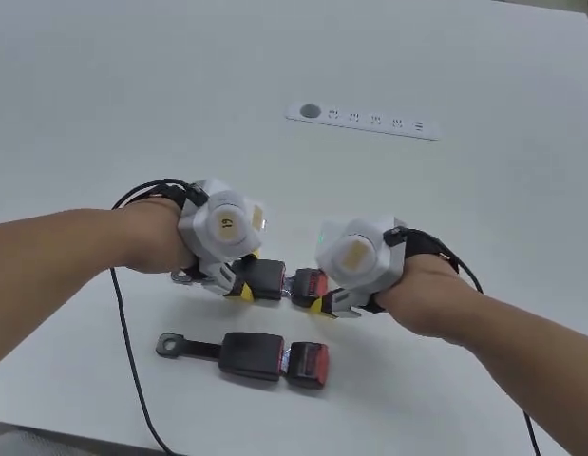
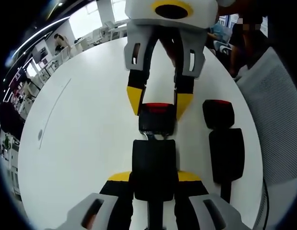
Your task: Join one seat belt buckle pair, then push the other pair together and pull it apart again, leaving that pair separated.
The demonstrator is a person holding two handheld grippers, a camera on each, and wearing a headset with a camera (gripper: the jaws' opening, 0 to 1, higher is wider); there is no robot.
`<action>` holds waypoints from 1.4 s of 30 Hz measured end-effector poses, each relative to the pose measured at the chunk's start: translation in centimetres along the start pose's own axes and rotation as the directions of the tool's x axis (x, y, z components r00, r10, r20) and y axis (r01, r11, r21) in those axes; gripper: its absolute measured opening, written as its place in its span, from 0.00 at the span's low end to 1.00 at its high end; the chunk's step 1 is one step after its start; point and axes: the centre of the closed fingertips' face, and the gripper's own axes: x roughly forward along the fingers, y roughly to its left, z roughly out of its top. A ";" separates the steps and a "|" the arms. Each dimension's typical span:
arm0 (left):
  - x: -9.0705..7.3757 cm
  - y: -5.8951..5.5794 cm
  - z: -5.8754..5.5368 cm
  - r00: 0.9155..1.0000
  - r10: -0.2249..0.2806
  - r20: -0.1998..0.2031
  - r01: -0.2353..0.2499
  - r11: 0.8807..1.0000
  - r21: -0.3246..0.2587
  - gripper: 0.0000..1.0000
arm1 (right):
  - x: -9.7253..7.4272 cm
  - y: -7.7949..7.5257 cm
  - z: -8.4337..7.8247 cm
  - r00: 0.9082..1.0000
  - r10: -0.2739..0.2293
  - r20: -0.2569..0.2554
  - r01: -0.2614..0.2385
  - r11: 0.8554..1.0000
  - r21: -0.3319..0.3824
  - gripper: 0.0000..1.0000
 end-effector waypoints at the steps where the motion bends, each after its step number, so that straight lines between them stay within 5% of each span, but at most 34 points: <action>1: 0.0 0.0 0.0 1.000 0.003 0.002 -0.003 1.000 0.000 0.32 | -0.1 0.0 0.0 1.000 0.001 -0.004 -0.001 1.000 0.001 0.27; 42: 0.0 -0.1 0.0 1.000 0.003 0.008 -0.003 1.000 -0.017 0.33 | -0.3 -0.5 -1.2 1.000 -0.005 -0.008 0.005 1.000 0.001 0.30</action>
